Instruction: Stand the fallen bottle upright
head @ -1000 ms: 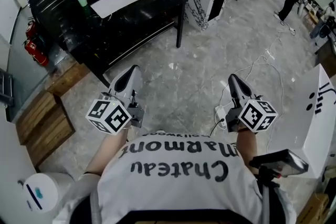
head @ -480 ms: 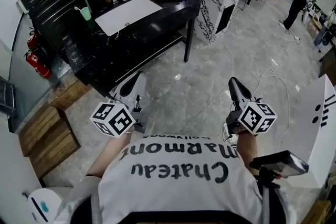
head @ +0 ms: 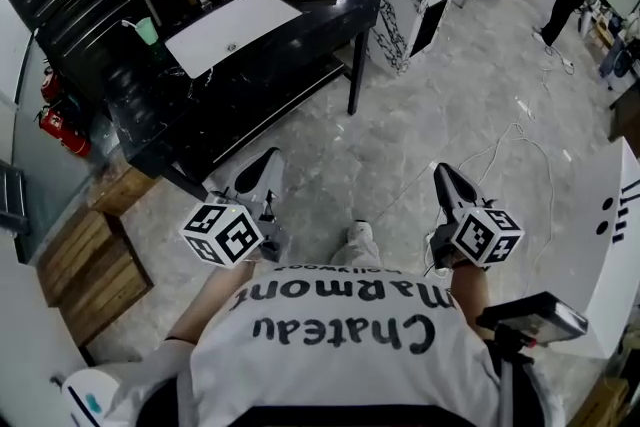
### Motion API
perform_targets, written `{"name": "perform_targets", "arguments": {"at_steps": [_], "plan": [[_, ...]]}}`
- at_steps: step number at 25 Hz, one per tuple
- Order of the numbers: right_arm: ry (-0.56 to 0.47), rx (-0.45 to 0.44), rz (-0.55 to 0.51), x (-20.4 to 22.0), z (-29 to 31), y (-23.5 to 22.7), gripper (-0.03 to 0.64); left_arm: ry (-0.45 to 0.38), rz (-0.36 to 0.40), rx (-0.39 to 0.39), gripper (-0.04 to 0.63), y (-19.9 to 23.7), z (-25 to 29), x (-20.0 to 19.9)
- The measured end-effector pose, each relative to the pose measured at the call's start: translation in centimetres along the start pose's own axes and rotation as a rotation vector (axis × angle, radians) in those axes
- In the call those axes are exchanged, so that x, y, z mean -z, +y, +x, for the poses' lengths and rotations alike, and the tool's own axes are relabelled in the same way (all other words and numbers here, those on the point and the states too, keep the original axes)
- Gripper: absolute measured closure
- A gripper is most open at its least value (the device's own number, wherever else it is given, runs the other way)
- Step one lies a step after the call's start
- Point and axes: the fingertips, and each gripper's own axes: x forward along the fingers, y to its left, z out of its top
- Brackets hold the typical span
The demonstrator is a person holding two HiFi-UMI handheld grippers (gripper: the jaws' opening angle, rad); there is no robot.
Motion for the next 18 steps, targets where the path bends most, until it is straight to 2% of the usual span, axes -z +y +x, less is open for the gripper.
{"name": "perform_targets", "arguments": {"at_steps": [6, 11, 18], "plan": [[-0.018, -0.031, -0.013, -3.7, 5.2, -3.7, 0.603, -0.047, 0.003, -0.001, 0.580, 0.8, 5.4, -1.9], [-0.023, -0.090, -0.057, -7.9, 10.4, -5.9, 0.603, -0.094, 0.001, -0.046, 0.580, 2.5, 10.4, -4.0], [-0.015, -0.137, -0.091, -12.2, 16.4, -10.4, 0.603, -0.128, -0.001, -0.072, 0.580, 3.5, 18.1, -5.4]]}}
